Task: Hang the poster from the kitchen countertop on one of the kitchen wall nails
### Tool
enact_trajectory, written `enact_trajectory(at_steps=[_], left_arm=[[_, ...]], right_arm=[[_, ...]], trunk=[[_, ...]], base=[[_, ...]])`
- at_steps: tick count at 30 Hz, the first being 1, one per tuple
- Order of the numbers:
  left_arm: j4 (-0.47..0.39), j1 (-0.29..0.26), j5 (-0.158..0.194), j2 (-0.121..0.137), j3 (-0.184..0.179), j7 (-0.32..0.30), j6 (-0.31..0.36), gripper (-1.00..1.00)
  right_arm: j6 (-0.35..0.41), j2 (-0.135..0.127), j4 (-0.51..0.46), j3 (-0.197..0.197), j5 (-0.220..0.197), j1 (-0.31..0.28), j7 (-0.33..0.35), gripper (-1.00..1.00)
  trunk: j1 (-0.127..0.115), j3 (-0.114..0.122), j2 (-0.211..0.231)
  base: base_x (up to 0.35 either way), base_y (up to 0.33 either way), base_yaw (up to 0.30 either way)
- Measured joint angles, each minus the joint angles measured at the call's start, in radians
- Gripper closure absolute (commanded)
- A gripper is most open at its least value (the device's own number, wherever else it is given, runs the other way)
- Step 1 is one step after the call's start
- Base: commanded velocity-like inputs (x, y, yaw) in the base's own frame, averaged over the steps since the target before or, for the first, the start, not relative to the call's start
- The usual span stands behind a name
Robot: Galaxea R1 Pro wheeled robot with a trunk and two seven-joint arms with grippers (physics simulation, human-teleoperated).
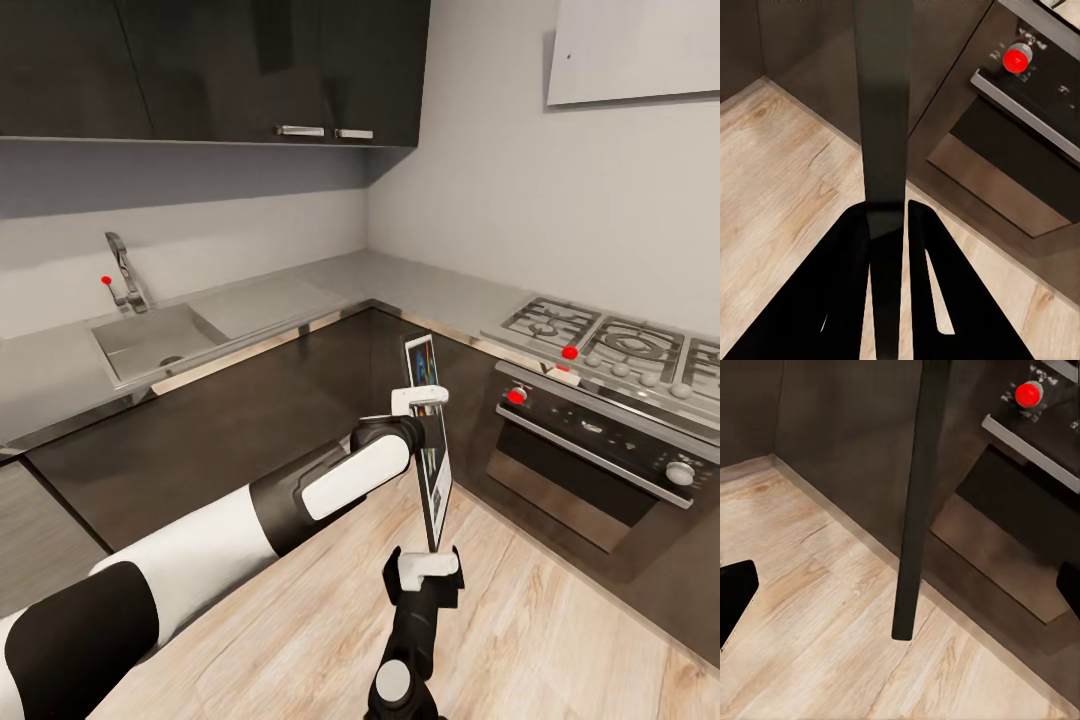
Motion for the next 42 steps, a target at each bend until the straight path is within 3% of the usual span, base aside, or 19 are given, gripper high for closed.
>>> enact_trajectory(at_steps=[11, 23, 42], left_arm=[[-0.001, 0.0, 0.001, 0.0, -0.022, 0.0, -0.001, 1.0], [-0.002, 0.0, 0.001, 0.0, -0.023, 0.0, -0.002, 1.0], [-0.007, 0.0, 0.003, 0.0, -0.028, 0.0, -0.003, 1.0]], right_arm=[[0.062, 0.001, -0.03, 0.0, 0.0, -0.006, 0.004, -1.0], [0.064, 0.002, -0.033, -0.003, 0.0, -0.015, 0.008, -1.0], [0.064, 0.002, -0.016, -0.006, -0.002, -0.076, 0.015, -1.0]], trunk=[[0.0, 0.0, 0.0], [0.0, 0.0, 0.0], [0.0, 0.0, 0.0]], base=[[0.0, 0.0, 0.0], [0.0, 0.0, 0.0], [0.0, 0.0, 0.0]])
